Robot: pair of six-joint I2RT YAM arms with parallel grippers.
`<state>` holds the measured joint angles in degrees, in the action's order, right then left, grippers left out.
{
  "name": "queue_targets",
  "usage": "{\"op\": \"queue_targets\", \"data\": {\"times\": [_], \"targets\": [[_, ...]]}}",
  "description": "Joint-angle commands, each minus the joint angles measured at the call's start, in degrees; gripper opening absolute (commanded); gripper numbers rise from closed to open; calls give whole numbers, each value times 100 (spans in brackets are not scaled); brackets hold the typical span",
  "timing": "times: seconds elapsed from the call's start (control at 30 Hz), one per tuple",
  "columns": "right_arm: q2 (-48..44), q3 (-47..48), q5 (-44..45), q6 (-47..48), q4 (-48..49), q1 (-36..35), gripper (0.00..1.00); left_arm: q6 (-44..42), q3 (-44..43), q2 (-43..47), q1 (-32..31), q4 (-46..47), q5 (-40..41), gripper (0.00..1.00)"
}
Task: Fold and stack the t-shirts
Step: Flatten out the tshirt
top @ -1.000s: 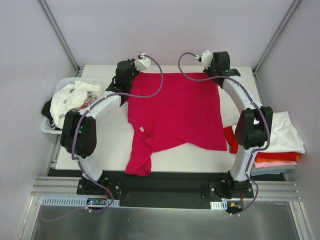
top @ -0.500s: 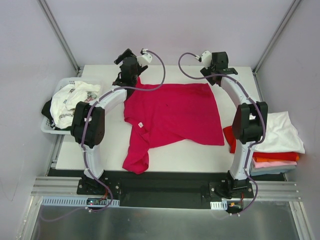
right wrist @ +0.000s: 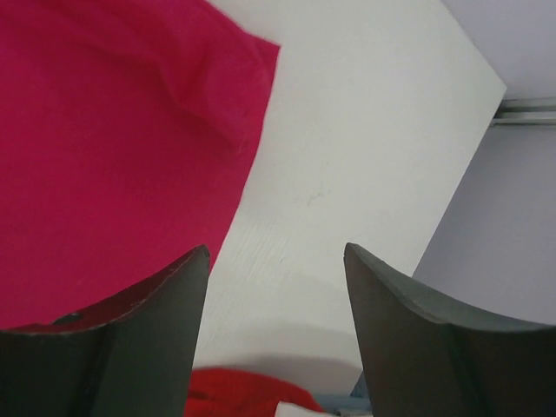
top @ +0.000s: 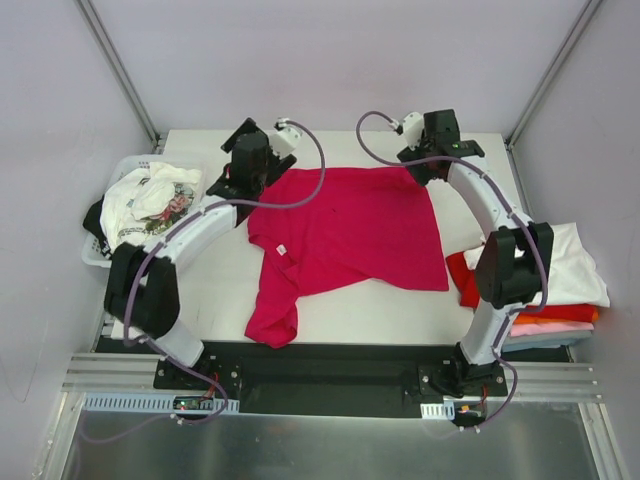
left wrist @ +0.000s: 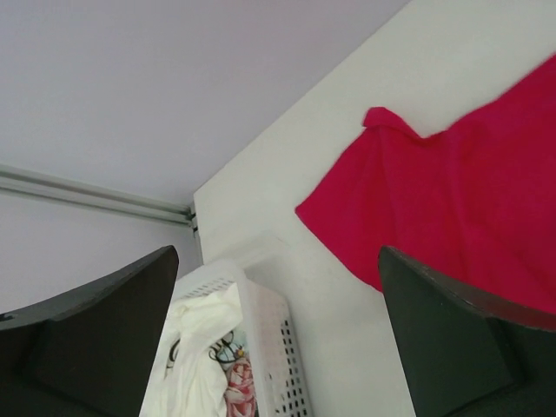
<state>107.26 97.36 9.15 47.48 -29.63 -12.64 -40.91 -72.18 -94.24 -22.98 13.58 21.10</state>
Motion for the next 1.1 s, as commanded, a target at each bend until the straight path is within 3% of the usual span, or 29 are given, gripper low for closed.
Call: {"op": "queue_targets", "data": {"times": [0.0,0.1,0.3,0.37,0.67,1.07], "targets": [[-557,-419,-220,-283,-859,-335,71,320,617,792,-417,-549,-414,100],[-645,-613,-343,-398,-966,-362,83,337,916,916,-602,-707,-449,99],[-426,-517,-484,-424,-1247,-414,88,426,1101,680,-611,-963,-616,100],[-312,-464,-467,-415,-1370,-432,100,425,1110,582,-611,-989,-616,99],[330,-192,-660,-328,-1511,-493,100,259,1013,11,-602,-1086,-669,99],[1060,468,-748,-213,-1704,-502,100,92,55,-1114,-163,-1332,-722,99]]}}
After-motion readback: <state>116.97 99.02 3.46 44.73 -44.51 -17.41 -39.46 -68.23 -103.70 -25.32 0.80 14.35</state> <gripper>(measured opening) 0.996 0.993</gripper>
